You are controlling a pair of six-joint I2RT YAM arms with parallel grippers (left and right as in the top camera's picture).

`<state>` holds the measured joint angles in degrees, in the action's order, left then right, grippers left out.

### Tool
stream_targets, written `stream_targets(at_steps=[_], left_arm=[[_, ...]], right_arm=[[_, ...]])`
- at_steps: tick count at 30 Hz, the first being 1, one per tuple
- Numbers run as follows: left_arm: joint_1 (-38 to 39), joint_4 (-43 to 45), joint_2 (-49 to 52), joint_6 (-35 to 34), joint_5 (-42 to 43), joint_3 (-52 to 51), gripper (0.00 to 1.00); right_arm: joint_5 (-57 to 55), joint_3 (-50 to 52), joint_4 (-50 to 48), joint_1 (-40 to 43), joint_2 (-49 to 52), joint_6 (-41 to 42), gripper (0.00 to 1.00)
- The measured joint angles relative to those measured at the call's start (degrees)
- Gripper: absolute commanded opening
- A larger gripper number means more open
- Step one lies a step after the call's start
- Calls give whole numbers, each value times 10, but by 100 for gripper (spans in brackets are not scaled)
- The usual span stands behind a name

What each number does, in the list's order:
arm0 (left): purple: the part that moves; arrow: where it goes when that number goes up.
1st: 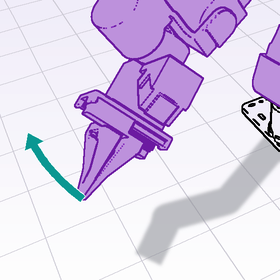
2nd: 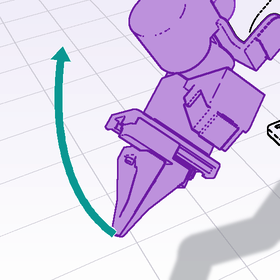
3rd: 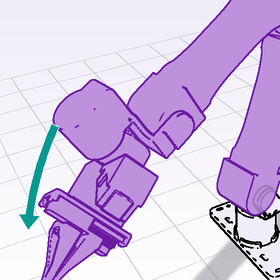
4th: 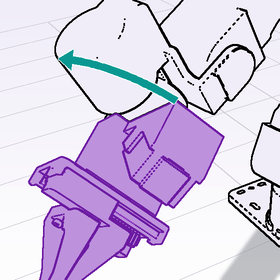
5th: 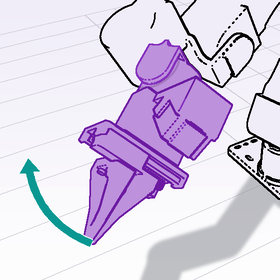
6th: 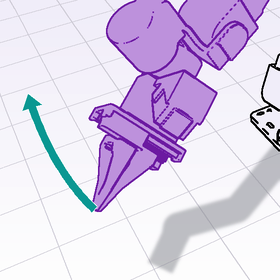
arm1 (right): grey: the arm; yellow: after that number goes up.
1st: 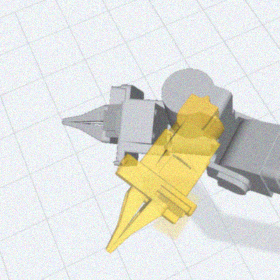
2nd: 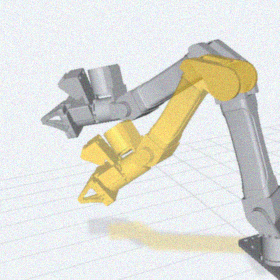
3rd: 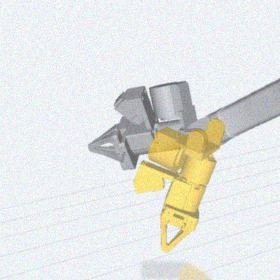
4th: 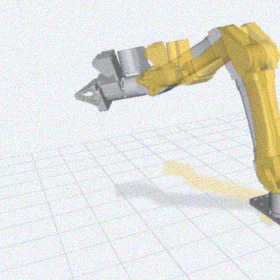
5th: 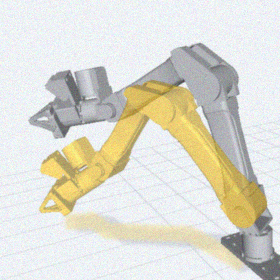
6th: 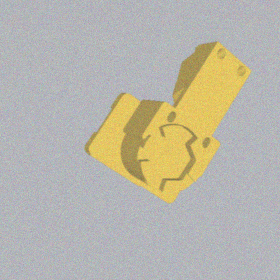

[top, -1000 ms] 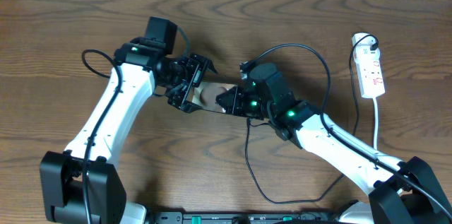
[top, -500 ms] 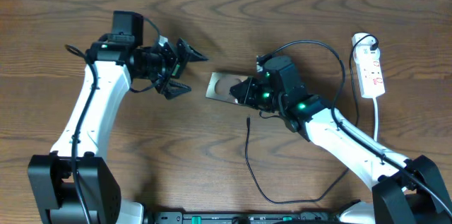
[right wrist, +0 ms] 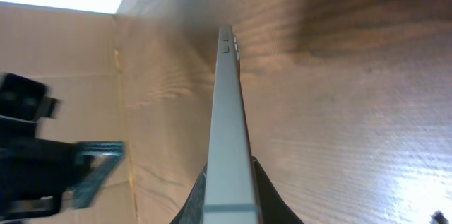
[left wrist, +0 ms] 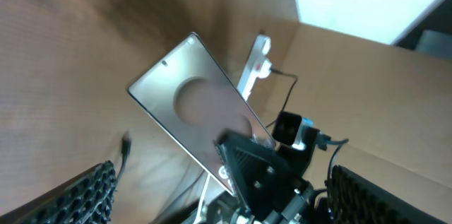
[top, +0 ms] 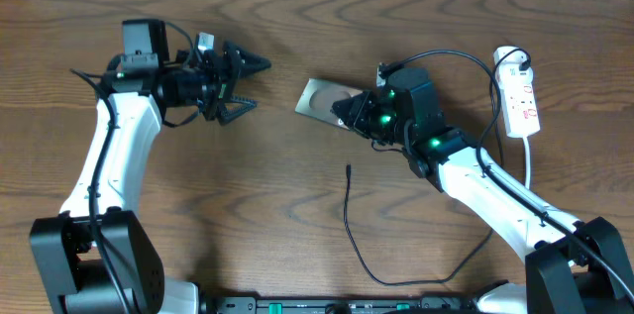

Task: Plug charger to phone and switch on socket
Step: 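Open the left gripper and pull it back, leaving phone in right gripper, then swing the phone with the right gripper toward the left gripper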

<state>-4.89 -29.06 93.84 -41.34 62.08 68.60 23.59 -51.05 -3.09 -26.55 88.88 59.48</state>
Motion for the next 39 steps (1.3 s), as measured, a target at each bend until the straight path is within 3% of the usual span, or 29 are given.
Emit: stream_targets(at_steps=[8,15,19,26,39], left_arm=[[-4,274,0,-96,34,-138,93],[-5,615,0,-273,37,-255,93],[-4,745,0,-370,22,-290,93],[12,760,0,-454,-10,-309,93],[32,760,0,-549,-64,-309,93]], right_arm=[[-1,0,-37,0,0,31,1],[-15,0,-41,0,0,89,1],[-22,0,-44,0,0,150,1],[-38,0,-109,-12,0,222,1],[-72,0,-171,-61,0,259,1]])
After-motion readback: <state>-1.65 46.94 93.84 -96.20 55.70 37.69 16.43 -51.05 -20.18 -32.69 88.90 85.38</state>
